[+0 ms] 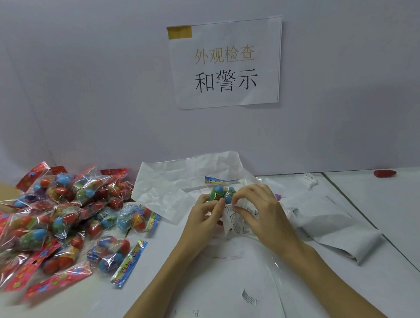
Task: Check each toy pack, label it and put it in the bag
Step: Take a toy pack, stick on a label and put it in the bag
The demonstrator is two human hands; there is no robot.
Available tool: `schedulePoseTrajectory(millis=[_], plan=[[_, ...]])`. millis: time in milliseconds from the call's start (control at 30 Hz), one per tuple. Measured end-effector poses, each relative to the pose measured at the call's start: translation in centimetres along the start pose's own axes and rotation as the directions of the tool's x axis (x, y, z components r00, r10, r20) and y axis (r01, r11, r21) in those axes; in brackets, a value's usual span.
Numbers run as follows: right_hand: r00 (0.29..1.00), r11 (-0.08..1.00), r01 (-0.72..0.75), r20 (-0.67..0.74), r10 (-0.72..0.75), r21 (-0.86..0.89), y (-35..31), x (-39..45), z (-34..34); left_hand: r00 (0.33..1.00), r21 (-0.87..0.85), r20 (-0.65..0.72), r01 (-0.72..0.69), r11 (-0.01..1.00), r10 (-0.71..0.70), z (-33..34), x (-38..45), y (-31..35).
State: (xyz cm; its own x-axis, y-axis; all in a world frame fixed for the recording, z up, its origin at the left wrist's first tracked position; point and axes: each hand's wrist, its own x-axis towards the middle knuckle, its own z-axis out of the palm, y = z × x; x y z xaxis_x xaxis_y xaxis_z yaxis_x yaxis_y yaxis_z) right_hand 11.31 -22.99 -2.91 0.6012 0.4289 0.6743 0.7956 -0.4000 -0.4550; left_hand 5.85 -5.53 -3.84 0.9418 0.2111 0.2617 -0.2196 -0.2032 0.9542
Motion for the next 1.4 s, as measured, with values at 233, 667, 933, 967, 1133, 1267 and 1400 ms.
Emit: schedulePoseTrajectory(millis=[233,667,933,967,1133,1267,1400], plan=[[0.999,0.999,-0.04,0.019,0.04,0.025,0.1,-0.1,0.2,1.0,0.019,-0.001,0.015,1.0,-0.015,0.0,-0.2,0.5],[0.991,0.974,-0.087,0.121,0.062,0.211,0.2,0.0,0.0,0.986,-0.124,0.096,0.145,0.982,-0.133,-0.4,-0.4,0.8],[0.988,0.975,-0.148,0.078,0.136,0.168,-0.2,0.3,-2.0,0.999,0.249,0.011,0.048,0.967,-0.052,-0.9,0.6,-0.9],[0.989,0.976,-0.145,0.007,0.146,0.165,-0.2,0.4,-2.3,0.998,0.261,0.004,0.059,0.964,-0.062,-1.0,0.8,-1.0],[0.916,0.905,-0.232,-0.234,0.326,0.356,0.2,1.1,-3.7,0.997,0.344,-0.075,0.046,0.938,-0.022,-1.8,1.1,-1.4],[0.848,0.66,-0.355,-0.07,0.526,0.662,0.2,1.1,-3.9,0.908,0.343,-0.349,-0.106,0.933,0.231,-2.3,1.2,-0.1],[0.819,0.516,-0.402,0.044,0.572,0.756,-0.3,1.1,-3.3,0.819,0.211,-0.476,-0.248,0.945,0.321,-3.3,1.1,1.4]])
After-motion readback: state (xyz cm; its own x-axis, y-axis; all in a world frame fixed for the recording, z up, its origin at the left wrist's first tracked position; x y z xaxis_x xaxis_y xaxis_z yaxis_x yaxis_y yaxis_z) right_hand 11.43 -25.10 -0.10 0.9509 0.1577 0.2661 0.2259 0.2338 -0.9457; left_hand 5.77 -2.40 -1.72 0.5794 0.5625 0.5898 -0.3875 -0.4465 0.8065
